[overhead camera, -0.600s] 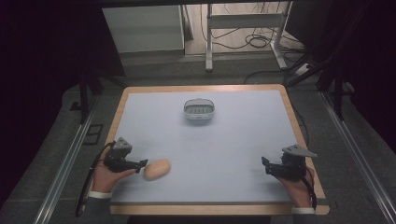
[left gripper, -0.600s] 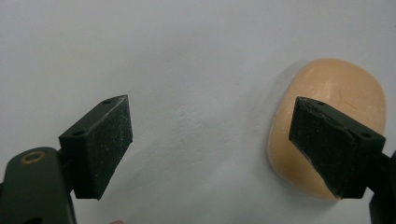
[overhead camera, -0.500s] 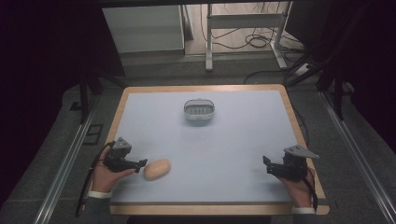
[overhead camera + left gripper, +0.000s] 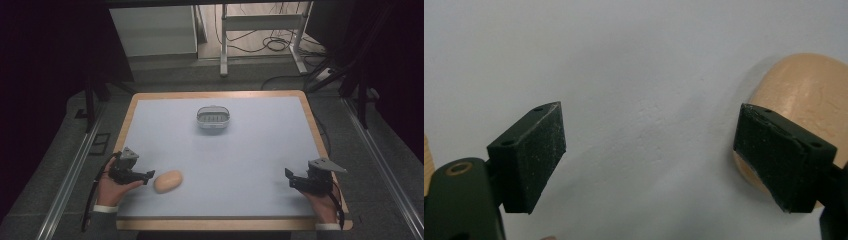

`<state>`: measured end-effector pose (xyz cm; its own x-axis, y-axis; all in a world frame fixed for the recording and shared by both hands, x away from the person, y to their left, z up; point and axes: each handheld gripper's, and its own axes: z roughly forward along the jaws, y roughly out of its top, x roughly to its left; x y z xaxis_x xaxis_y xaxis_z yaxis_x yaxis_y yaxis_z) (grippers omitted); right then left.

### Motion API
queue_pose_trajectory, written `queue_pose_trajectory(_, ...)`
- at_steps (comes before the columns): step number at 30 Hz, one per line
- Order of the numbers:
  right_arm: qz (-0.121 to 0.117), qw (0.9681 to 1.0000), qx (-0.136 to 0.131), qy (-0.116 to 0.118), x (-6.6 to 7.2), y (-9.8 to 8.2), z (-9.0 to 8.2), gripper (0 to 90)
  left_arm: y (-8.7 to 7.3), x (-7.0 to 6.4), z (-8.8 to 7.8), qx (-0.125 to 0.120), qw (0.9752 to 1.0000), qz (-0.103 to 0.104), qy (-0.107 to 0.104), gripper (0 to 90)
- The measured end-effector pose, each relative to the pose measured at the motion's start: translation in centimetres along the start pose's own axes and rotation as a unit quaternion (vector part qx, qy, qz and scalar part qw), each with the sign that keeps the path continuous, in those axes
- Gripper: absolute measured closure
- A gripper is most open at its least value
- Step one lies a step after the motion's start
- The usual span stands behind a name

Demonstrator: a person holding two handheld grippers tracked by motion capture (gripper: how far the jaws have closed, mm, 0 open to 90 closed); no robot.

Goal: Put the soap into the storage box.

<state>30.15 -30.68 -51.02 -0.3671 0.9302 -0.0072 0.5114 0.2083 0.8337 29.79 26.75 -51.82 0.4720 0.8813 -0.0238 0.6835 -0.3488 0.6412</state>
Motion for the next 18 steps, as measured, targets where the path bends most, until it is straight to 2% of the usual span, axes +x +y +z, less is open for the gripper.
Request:
queue_pose_trajectory(9,-0.004,0.9999,0.004,0.009,0.2,0.1,0.0,9.0,-0.3,0.3,-0.7,-0.008,0.9999,-0.007,0.000,13.6)
queue_pose_trajectory(16,-0.005,1.0000,0.005,0.006,0.4,0.0,-0.2,9.0,0.2,1.0,-1.2,-0.007,0.9999,-0.001,-0.012,13.4)
queue_pose_trajectory(18,-0.009,0.9999,0.006,0.006,0.5,0.0,-0.2,9.0,0.4,1.0,-1.3,0.000,1.0000,0.003,-0.009,13.4)
